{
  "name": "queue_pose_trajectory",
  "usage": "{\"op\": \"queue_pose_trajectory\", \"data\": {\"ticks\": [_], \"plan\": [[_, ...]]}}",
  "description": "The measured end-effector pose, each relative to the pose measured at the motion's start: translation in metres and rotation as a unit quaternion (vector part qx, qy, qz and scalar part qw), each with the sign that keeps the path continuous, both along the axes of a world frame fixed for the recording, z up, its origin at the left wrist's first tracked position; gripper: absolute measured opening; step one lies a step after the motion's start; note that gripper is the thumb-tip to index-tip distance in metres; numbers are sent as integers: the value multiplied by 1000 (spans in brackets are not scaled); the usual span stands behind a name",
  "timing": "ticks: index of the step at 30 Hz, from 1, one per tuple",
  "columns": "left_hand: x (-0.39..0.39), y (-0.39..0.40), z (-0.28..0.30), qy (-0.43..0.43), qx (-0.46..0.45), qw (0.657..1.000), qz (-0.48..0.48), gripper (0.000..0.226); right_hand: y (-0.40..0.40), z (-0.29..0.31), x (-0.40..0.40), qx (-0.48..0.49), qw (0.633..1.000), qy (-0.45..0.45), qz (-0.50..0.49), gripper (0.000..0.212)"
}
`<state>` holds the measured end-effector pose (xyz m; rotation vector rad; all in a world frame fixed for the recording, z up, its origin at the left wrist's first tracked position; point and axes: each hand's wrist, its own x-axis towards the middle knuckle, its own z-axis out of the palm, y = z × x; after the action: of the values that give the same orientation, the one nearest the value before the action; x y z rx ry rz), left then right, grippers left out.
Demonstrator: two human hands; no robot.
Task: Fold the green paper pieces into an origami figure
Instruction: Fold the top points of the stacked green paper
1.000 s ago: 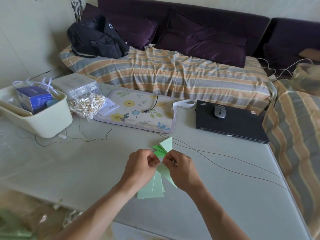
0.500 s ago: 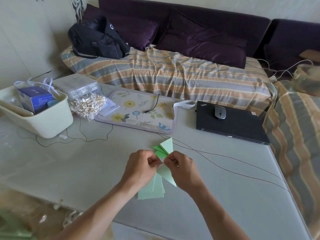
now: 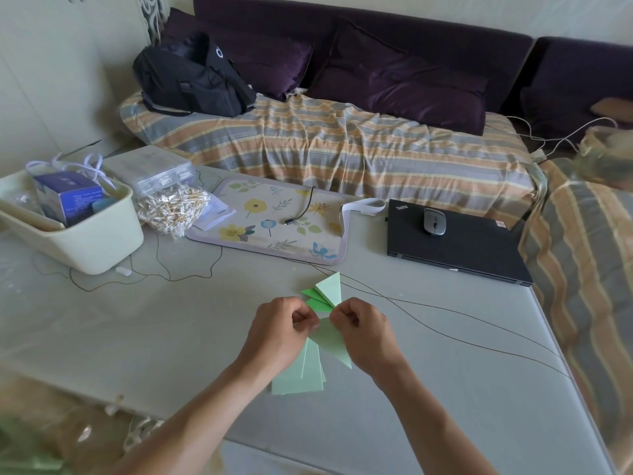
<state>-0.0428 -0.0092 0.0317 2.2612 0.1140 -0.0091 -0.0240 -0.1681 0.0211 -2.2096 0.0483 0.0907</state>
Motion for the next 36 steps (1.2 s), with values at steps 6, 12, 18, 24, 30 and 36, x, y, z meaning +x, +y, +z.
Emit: {"op": "queue_pose_trajectory", "data": {"ticks": [6, 12, 18, 24, 30, 36], "plan": [[-1, 4, 2, -14, -2, 998, -56, 36, -13, -4, 4, 50, 994, 63, -73, 15], [0, 4, 1, -63, -3, 998, -13, 18, -11, -7, 4, 75, 991, 98, -56, 11], [-2, 6, 2, -38, 28, 999, 24, 16, -5, -4, -1, -47, 991, -121, 43, 13], [-3, 6, 5, 0, 28, 999, 26, 9, -1, -7, -2, -62, 979, -159, 113, 7], [1, 4, 3, 12, -9, 999, 45, 8, -3, -17, 2, -66, 982, -148, 96, 10], [1, 3, 0, -2, 3, 999, 40, 10, 0, -17, 0, -45, 981, -158, 108, 8]]}}
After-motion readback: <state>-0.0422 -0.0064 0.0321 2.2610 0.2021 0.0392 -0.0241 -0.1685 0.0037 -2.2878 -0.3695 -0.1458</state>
